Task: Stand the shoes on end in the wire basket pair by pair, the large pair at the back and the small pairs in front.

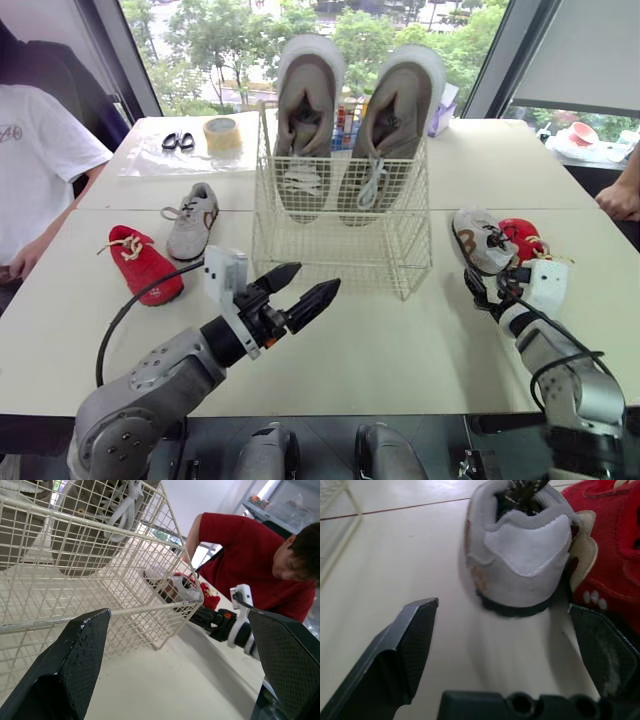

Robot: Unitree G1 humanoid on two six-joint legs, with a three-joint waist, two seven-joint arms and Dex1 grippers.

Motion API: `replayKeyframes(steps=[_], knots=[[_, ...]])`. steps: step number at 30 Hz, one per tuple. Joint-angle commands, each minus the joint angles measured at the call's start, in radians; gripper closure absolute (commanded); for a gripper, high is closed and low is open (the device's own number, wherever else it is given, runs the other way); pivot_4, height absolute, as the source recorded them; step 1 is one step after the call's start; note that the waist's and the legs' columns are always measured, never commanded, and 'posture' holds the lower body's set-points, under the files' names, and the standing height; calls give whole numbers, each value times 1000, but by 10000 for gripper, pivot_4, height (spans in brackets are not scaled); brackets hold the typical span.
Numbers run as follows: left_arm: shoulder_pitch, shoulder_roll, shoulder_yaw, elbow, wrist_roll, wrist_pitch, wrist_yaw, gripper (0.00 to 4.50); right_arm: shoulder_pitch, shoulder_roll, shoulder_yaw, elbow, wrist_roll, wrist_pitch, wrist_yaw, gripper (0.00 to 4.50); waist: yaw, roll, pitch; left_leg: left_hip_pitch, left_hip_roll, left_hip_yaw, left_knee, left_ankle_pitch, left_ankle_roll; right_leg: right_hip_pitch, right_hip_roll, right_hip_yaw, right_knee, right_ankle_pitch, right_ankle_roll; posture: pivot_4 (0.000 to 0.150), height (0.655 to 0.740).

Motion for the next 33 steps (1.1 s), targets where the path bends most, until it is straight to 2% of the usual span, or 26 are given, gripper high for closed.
replayKeyframes(steps=[1,9,13,15,16,18,20,22,24,27,29,30,33], knots=[[10,18,-17,-29,4,-28,-1,130,-48,6,-8,58,-25,-66,17,0,0,0,0,0,0,0,0,0,0,0,0,0,0,0,0,1500,7400],[14,69,-31,-38,-4,-34,14,130,-210,27,-5,341,-68,-208,61,0,-2,1,0,0,0,0,-1,0,0,0,0,0,0,0,0,1500,7400],[20,136,-9,-52,-102,-19,-1,0,-232,39,6,389,-89,-257,72,12390,-4,1,0,0,0,0,-1,0,0,0,0,0,0,0,0,1500,7400],[19,175,2,-61,-209,-22,28,0,-232,51,8,392,-86,-273,83,22614,-7,1,0,0,1,0,-1,0,0,0,0,1,0,0,0,1500,7400],[18,193,12,-65,-268,-37,42,0,-228,58,9,382,-84,-281,86,26160,-10,1,0,0,1,0,-1,0,0,0,0,1,0,0,0,1500,7400],[24,254,65,-62,-397,-67,44,0,-221,70,4,328,-82,-295,69,30246,-18,1,0,1,1,0,-1,0,0,0,0,1,0,0,0,1500,7400],[30,336,174,-4,-551,-85,-10,0,-239,64,0,238,-89,-313,47,30246,-23,2,0,1,2,0,-2,0,-1,0,1,0,0,0,0,1500,7400],[-8,404,314,136,-697,-108,-52,0,-325,33,-14,154,-89,-323,19,30246,-25,8,3,0,2,0,-3,0,-2,-2,0,1,0,0,0,1500,7400],[-81,458,391,262,-775,-124,-76,0,-440,-9,-39,118,-76,-321,-10,30246,-27,14,6,-3,2,1,-2,1,-3,-6,0,1,1,1,-1,1500,7400],[-278,512,398,444,-797,-130,-103,0,-661,-128,-29,102,-85,-343,31,30246,-22,19,10,-10,0,2,-2,4,-2,-12,0,1,2,2,-1,1500,7400],[-407,523,363,540,-745,-130,-104,0,-790,-188,2,61,-44,-328,117,30246,-14,19,10,-10,0,1,-3,5,-3,-12,1,0,2,1,1,1500,7400],[-455,527,354,577,-726,-123,-112,0,-835,-205,20,30,-19,-309,157,30246,-12,18,10,-10,0,1,-4,8,-8,-12,1,0,2,2,5,1500,7400],[-612,533,339,687,-736,-76,-182,0,-938,-280,107,-92,95,-191,358,30246,-13,9,6,-7,-1,1,-14,8,-9,-11,1,0,0,1,7,1500,7400]])
